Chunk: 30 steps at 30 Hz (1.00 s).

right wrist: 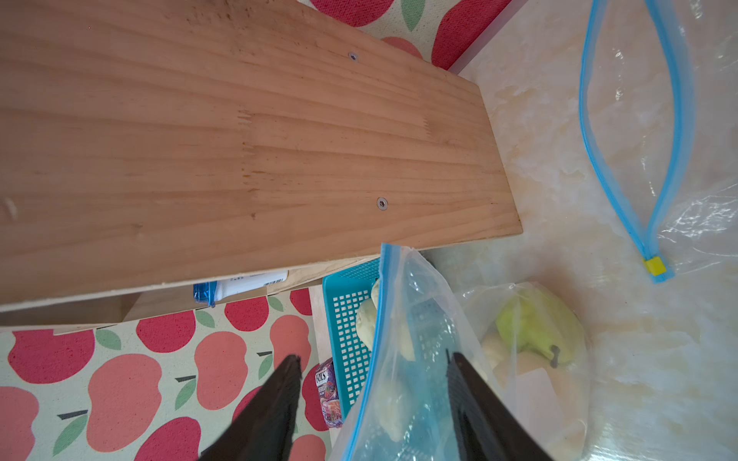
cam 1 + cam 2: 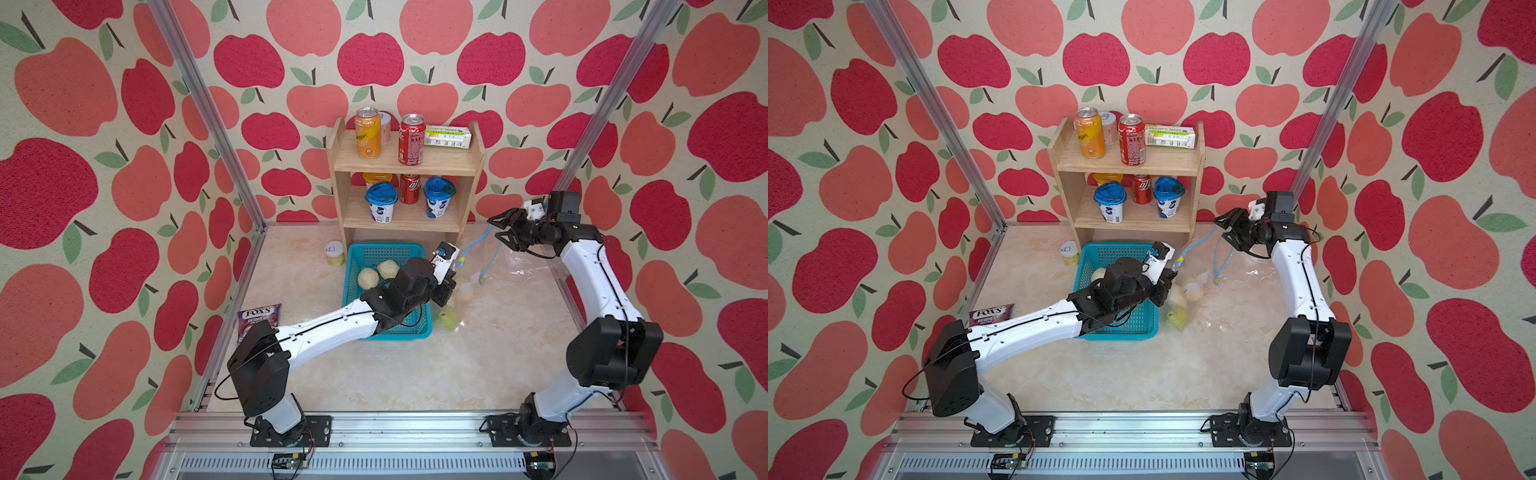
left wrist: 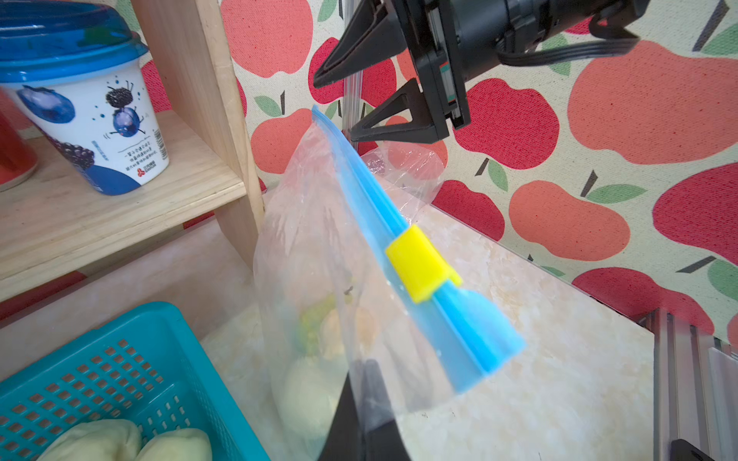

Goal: Open the zip-top bag and take out the pear
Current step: Adjust the zipper food storage bag at the center of the board.

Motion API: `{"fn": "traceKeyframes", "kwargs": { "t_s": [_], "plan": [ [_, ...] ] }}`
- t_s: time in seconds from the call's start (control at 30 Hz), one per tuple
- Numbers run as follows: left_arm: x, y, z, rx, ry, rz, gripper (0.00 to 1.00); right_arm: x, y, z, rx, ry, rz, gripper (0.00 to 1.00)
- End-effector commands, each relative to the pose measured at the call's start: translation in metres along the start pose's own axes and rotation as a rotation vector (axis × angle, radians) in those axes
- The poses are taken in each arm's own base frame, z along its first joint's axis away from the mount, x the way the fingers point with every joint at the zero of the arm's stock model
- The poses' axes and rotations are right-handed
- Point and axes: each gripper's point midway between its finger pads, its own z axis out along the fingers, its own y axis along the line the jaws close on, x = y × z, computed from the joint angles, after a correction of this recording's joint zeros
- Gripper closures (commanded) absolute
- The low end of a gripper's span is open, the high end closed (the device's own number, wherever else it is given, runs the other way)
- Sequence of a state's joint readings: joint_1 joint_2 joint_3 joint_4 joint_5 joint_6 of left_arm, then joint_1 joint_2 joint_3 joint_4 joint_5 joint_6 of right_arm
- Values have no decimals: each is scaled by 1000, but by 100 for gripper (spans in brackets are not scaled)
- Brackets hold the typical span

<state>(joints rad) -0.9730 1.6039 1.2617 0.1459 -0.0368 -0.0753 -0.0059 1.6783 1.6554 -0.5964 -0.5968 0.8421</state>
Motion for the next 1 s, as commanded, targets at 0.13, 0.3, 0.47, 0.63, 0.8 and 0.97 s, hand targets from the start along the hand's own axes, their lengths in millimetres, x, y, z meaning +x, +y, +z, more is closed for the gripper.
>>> {"fn": "traceKeyframes", "kwargs": {
  "t_s": [0.13, 0.3, 0.47, 0.63, 0.8, 0.97],
  "plan": [
    [-10, 6, -10, -17, -27, 19, 100, 1, 14, 16, -27, 34, -17, 59],
    [-10, 21, -10, -67, -24, 8, 100, 6, 12, 7, -11, 21, -41, 98],
    [-14, 49, -13, -125, -18, -37, 97, 4, 8, -28, 47, -86, -87, 100],
    [-13, 72, -11, -115, 14, -68, 88, 22, 2, -59, 97, -145, -132, 100],
    [7, 85, 7, -24, 55, -165, 65, 47, -1, -80, 120, -153, -202, 75],
    [7, 77, 20, 64, 28, -209, 58, 65, 5, -91, 144, -108, -314, 27]
  ]
}}
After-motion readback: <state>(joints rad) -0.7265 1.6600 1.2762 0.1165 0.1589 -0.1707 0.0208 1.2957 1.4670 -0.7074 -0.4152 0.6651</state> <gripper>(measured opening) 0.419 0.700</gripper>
